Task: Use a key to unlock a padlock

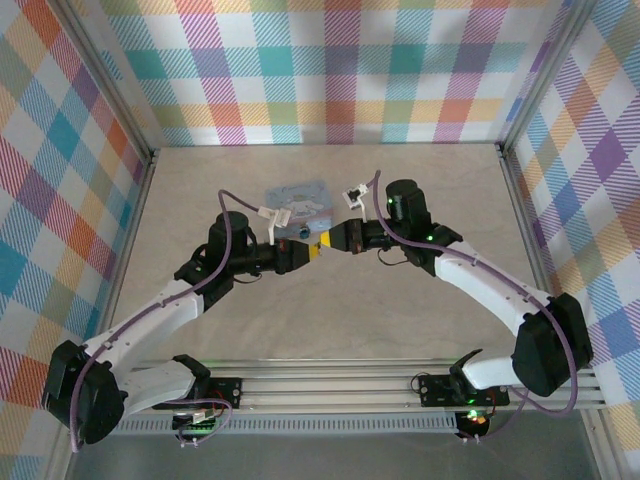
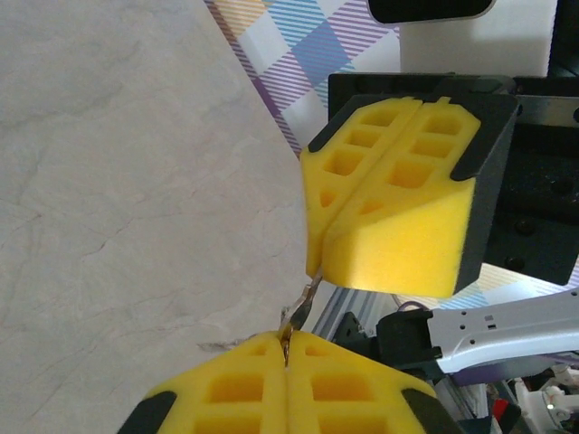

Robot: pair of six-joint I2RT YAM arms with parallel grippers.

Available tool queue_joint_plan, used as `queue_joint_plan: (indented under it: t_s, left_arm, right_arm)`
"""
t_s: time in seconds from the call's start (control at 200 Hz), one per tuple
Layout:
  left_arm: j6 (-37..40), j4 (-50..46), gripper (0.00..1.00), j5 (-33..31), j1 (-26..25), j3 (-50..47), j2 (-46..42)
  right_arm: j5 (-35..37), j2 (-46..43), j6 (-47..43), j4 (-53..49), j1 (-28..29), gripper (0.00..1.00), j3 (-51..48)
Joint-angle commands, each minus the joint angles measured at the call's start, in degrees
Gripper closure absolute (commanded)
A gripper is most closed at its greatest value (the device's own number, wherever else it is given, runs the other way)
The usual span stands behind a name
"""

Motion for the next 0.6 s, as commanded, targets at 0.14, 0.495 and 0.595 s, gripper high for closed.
queue_joint_plan:
  t_s: [0.14,0.495,0.595]
  left_arm:
    - [-3.7,6.7,0.69,2.8,1.4,0.4,0.3]
    - [-13.4,22.9,0.58,5.0,5.0,-6.3,-0.5]
    - [-13.5,23.6,0.58,5.7,5.0,-6.8,-0.5]
  right_arm:
    - [-0.4,-2.3,-2.2,-1.0,0.6,1.00,1.9]
    - [-1.4,-2.8,0.0,1.2,-0.4,1.00,0.8]
    - [-1.7,-2.8,1.1,2.8,-0.7,1.00,0.3]
